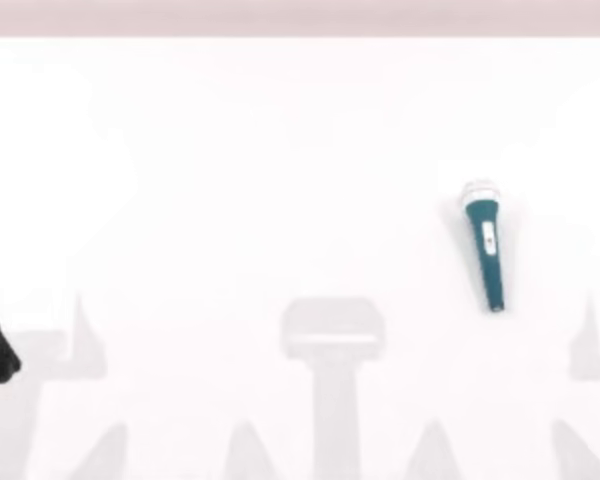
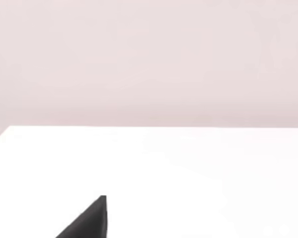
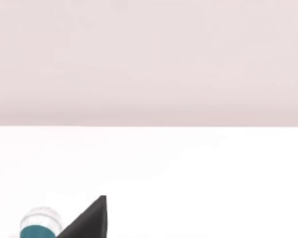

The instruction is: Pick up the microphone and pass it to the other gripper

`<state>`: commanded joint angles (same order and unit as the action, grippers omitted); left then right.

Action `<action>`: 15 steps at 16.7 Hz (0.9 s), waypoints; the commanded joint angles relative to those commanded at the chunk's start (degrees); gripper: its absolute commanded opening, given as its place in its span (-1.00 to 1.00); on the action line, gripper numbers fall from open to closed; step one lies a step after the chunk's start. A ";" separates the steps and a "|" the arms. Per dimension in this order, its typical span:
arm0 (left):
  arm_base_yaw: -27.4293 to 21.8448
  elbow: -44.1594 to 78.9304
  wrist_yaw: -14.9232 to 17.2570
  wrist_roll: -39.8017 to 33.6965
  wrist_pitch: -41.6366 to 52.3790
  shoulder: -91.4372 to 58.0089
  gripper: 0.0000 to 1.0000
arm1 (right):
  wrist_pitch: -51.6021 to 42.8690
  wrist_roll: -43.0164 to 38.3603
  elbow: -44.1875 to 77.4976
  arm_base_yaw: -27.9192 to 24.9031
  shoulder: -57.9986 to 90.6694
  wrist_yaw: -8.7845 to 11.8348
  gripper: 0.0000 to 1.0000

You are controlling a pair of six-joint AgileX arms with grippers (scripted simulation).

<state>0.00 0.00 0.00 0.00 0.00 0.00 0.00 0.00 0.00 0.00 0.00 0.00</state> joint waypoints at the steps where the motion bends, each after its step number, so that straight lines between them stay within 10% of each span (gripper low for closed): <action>1: 0.00 0.00 0.00 0.00 0.00 0.00 1.00 | 0.00 0.00 0.00 0.00 0.00 0.00 1.00; 15: 0.00 0.00 0.00 0.00 0.00 0.00 1.00 | -27.58 -11.27 37.71 -10.79 49.77 -1.03 1.00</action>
<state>0.00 0.00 0.00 0.00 0.00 0.00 -27.58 -11.27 37.71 -10.79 49.77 -1.03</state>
